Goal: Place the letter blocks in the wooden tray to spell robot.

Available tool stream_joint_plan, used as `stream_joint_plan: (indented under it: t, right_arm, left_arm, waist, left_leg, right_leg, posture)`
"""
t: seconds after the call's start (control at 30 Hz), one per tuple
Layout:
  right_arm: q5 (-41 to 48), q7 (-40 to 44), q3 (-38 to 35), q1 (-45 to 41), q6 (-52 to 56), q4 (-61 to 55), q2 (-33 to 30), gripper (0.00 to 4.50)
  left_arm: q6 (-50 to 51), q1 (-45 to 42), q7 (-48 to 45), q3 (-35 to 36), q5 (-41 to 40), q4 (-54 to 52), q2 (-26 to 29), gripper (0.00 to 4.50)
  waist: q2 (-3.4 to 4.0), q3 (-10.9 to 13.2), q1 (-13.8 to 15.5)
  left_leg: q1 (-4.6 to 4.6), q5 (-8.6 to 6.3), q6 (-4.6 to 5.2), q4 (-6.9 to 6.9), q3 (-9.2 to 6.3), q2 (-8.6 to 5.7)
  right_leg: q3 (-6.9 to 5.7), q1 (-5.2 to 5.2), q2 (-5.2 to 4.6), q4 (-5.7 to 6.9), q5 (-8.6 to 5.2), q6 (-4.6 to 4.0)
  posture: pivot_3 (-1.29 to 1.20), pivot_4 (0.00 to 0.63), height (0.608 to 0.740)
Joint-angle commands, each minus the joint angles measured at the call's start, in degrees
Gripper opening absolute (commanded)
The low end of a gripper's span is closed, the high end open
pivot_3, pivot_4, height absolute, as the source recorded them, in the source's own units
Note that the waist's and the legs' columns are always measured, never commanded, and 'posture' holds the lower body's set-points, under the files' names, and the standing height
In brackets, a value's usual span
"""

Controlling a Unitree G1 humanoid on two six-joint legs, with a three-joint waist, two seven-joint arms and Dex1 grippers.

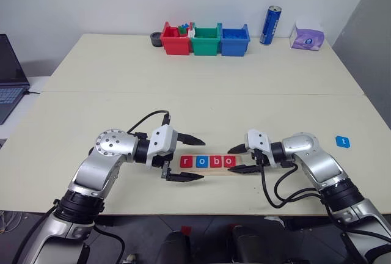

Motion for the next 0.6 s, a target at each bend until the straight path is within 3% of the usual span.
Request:
stream_joint_plan:
  t: [0.03, 0.3, 0.43, 0.6]
  right_arm:
    - [2.0, 0.5, -2.1, -0.9, 0.5, -2.0, 0.1, 4.48]
    - [7.0, -0.4, -8.3, 0.0, 5.0, -8.5, -2.8, 4.48]
    - [7.2, -1.0, -10.2, 3.2, 3.4, -9.0, -4.8, 3.56]
    - [5.3, -1.8, -9.2, 6.1, -0.2, -8.1, -4.8, 1.75]
  left_arm:
    - [-0.6, -1.1, 0.0, -0.1, 0.0, -0.2, -0.1, 4.5]
    - [-0.6, -1.2, -0.1, -0.1, 0.0, -0.1, -0.3, 4.5]
    - [-0.8, -1.3, -0.2, -0.1, -0.1, 0.1, -0.4, 4.5]
    - [-1.0, -1.8, -0.5, -0.3, 0.0, 0.6, -0.6, 4.5]
  waist:
    - [0.0, 0.0, 0.0]
    - [0.0, 0.0, 0.0]
    - [0.0, 0.0, 0.1]
    - [0.0, 0.0, -0.1]
  left_leg:
    - [0.0, 0.0, 0.0, 0.0, 0.0, 0.0]
    - [0.0, 0.0, 0.0, 0.0, -0.01, 0.01]
    - [-0.01, 0.0, 0.0, 0.0, -0.01, -0.01]
    - [0.0, 0.0, 0.0, 0.0, 0.01, -0.01]
  right_leg:
    - [0.0, 0.0, 0.0, 0.0, 0.0, 0.0]
    - [0.0, 0.0, -0.01, 0.0, 0.0, 0.0]
    - [-0.01, 0.01, -0.02, -0.01, 0.0, 0.0]
    - [0.01, 0.0, -0.01, 0.01, 0.0, 0.0]
  posture:
    - [0.0, 0.15, 0.74]
    - [0.0, 0.15, 0.74]
    - [0.0, 0.15, 0.74]
    - [0.0, 0.15, 0.74]
